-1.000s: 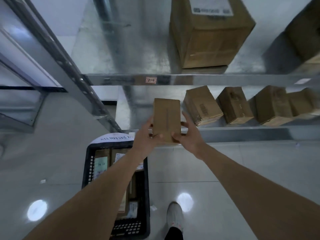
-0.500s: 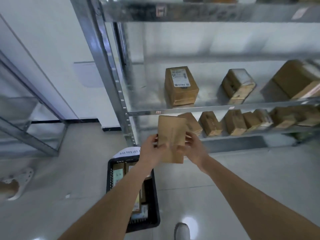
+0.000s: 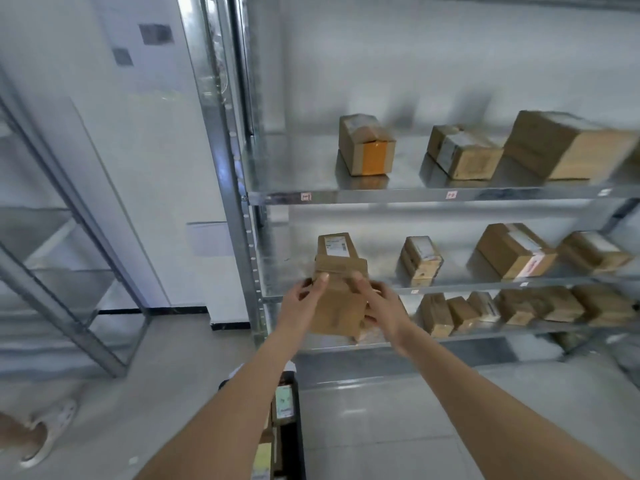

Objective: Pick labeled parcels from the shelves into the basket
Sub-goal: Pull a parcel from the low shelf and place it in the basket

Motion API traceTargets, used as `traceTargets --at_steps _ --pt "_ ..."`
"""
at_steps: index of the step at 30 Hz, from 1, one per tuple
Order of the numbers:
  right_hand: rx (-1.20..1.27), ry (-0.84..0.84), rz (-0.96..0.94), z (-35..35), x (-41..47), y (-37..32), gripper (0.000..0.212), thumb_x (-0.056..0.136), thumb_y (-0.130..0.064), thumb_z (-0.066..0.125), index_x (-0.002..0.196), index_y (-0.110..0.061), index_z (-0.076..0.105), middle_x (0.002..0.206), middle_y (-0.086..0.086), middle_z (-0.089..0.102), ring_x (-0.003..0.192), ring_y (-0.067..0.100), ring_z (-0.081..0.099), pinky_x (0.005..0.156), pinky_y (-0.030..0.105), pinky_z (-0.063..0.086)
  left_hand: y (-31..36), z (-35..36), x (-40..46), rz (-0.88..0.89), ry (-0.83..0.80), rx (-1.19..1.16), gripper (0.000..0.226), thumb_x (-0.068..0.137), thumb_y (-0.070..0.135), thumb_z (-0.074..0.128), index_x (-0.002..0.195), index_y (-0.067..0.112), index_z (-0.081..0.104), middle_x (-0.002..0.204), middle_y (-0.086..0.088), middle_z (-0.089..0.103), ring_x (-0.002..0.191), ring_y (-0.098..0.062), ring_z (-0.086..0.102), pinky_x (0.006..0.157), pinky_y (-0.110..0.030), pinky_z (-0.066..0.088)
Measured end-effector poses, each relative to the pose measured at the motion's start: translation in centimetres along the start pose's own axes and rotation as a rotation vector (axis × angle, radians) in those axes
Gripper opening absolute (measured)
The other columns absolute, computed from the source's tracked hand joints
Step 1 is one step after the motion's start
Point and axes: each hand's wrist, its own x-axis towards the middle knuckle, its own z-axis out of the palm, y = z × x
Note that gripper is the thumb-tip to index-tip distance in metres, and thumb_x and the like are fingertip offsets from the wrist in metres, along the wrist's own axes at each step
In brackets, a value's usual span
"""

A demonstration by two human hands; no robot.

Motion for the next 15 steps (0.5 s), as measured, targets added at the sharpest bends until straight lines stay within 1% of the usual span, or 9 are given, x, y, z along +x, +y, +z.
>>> traceTargets --at_steps 1,2,3,4,6,8,11,13,15 --pt "-0.023 0.013 -0.009 -0.4 -0.5 -0.7 0.076 0.083 -0.069 0.067 0.134 -0.016 0.049 0.124 0.003 0.065 0.109 0.02 0.066 0.096 0.041 0.057 0.8 0.3 -0.5 0.008 0.005 0.005 0.072 0.073 0.077 0.059 0.127 0.03 0.055 0.121 0.005 0.061 0.109 -0.015 0.056 0.088 -0.034 0.045" --pt "-0.047 0.028 -0.02 -0.8 -1.0 -1.4 0.072 0.085 -0.066 0.067 0.132 -0.014 0.049 0.122 0.004 0.065 0.107 0.019 0.065 0.089 0.036 0.058 1.3 0.5 -0.9 0.013 0.017 0.017 0.073 0.072 0.078 0.06 0.127 0.029 0.054 0.12 0.005 0.061 0.109 -0.016 0.057 0.092 -0.037 0.046" --pt "-0.063 0.037 -0.03 -1.1 -1.5 -2.0 0.067 0.086 -0.062 0.069 0.129 -0.013 0.05 0.12 0.004 0.066 0.105 0.018 0.065 0.083 0.031 0.057 1.9 0.7 -1.4 0.025 0.031 0.037 0.073 0.071 0.077 0.062 0.126 0.029 0.055 0.12 0.005 0.062 0.109 -0.016 0.058 0.096 -0.039 0.048" --pt "-0.064 0.037 -0.038 -1.5 -1.9 -2.6 0.064 0.088 -0.056 0.07 0.129 -0.012 0.05 0.119 0.005 0.066 0.104 0.018 0.066 0.079 0.028 0.055 2.4 0.8 -1.7 0.034 0.045 0.064 0.07 0.074 0.074 0.064 0.126 0.029 0.056 0.12 0.005 0.064 0.11 -0.017 0.059 0.099 -0.041 0.048" --pt "-0.042 0.013 -0.063 -2.3 -2.7 -3.5 0.061 0.089 -0.045 0.074 0.133 -0.011 0.048 0.124 0.008 0.065 0.106 0.019 0.066 0.08 0.026 0.055 3.4 1.0 -2.5 0.061 0.049 0.116 0.058 0.082 0.061 0.066 0.128 0.027 0.059 0.12 0.004 0.065 0.11 -0.018 0.06 0.101 -0.041 0.048" --pt "-0.019 -0.023 -0.116 -3.0 -3.5 -4.6 0.058 0.091 -0.031 0.075 0.139 -0.016 0.046 0.13 0.008 0.063 0.11 0.018 0.065 0.079 0.024 0.057 4.4 1.1 -3.2 0.097 0.031 0.121 0.051 0.085 0.046 0.071 0.13 0.025 0.059 0.117 0.005 0.067 0.108 -0.017 0.062 0.101 -0.041 0.05" --pt "-0.049 -0.073 -0.195 -4.1 -4.6 -6.1 0.066 0.091 -0.016 0.075 0.145 -0.032 0.042 0.13 -0.002 0.06 0.114 0.013 0.061 0.075 0.02 0.058 5.5 0.9 -4.4 0.134 -0.009 0.099 0.059 0.085 0.024 0.077 0.138 0.027 0.052 0.121 0.007 0.065 0.112 -0.016 0.061 0.1 -0.046 0.052" --pt "-0.081 -0.084 -0.242 -4.5 -5.2 -6.9 0.065 0.09 -0.008 0.075 0.143 -0.034 0.048 0.131 -0.004 0.059 0.115 0.01 0.061 0.072 0.016 0.057 6.0 0.9 -5.0 0.155 -0.036 0.082 0.07 0.083 0.014 0.078 0.144 0.031 0.046 0.127 0.005 0.062 0.115 -0.016 0.06 0.1 -0.048 0.052" --pt "-0.091 -0.082 -0.273 -4.6 -5.7 -7.5 0.06 0.088 -0.008 0.077 0.138 -0.031 0.054 0.132 -0.007 0.058 0.115 0.011 0.061 0.07 0.015 0.056 6.4 0.9 -5.4 0.169 -0.072 0.034 0.076 0.081 0.009 0.079 0.144 0.033 0.044 0.127 0.006 0.061 0.115 -0.012 0.059 0.099 -0.044 0.052"
